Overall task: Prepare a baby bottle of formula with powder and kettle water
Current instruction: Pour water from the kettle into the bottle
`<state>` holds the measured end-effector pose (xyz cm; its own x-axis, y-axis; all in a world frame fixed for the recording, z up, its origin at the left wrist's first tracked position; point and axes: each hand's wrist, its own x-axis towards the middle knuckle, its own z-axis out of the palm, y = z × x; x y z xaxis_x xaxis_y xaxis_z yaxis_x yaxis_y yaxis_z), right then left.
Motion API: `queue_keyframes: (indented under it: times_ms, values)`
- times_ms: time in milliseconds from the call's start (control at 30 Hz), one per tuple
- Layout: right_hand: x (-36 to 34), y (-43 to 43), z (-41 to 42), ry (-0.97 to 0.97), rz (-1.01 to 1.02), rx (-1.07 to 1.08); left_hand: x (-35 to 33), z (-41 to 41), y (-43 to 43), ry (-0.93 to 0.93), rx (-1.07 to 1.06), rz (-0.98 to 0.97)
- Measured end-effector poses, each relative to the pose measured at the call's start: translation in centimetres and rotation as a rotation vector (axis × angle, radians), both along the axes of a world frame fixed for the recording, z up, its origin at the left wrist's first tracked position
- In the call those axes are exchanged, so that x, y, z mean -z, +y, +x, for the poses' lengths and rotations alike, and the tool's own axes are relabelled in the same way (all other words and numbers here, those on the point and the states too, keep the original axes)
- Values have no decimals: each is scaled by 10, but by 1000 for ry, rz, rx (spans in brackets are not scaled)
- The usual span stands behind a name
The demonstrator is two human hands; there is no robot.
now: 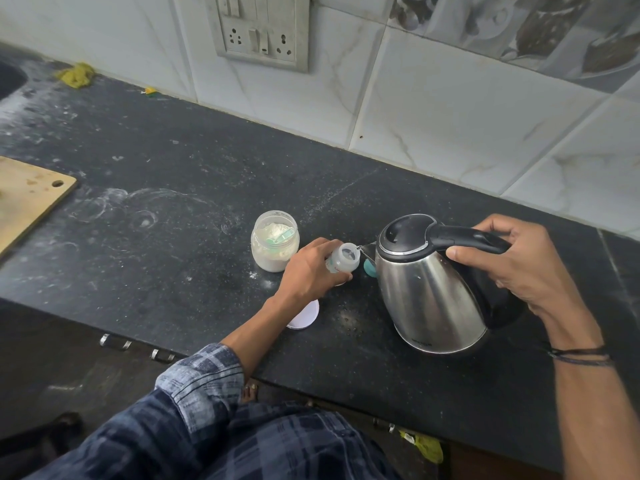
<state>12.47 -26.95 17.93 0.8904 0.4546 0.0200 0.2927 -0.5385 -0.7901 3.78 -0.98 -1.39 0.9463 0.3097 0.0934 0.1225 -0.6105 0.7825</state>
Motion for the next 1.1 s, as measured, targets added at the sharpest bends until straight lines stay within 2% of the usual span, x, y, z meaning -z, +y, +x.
queue_keyframes:
  times_ms: [1100]
  values:
    - [1,0,1,-3,11,-3,-1,-1,0,-3,3,-2]
